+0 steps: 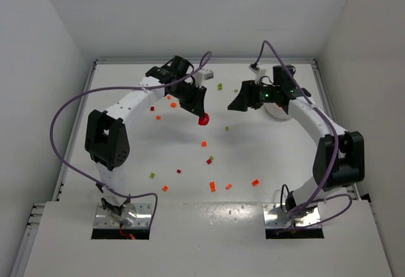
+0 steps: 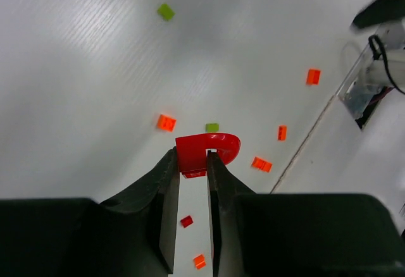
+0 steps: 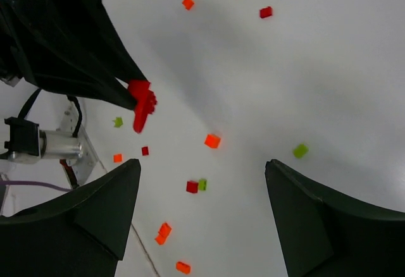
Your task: Sort the legos into containers by color
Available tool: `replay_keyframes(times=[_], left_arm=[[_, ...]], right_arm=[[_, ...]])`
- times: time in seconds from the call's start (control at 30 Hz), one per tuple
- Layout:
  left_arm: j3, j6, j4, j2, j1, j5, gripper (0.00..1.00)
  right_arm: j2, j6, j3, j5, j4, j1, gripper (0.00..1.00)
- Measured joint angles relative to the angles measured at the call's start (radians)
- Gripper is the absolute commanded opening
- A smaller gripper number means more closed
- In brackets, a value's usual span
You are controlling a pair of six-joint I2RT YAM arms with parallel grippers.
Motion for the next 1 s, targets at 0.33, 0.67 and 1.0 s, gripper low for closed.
replay_keyframes(times=[0.33,0.67,1.0], left_arm=[[0.023,-0.058,0.037,0.034,-0.011,0.04,0.11],[0.037,-0.077,0.05,0.035,-0.012,0.086,0.11],[0.037,-0.077,0.062,0.036,-0.012,0.09,0.11]], right_arm=[[0.102,0.054,0.026,0.045,0.066,0.168,0.8],[0.13,0.044,0.051,0.049,0.071,0.247,0.6],[0.135,0.019,0.056,0.053,0.064,0.271,0.24]])
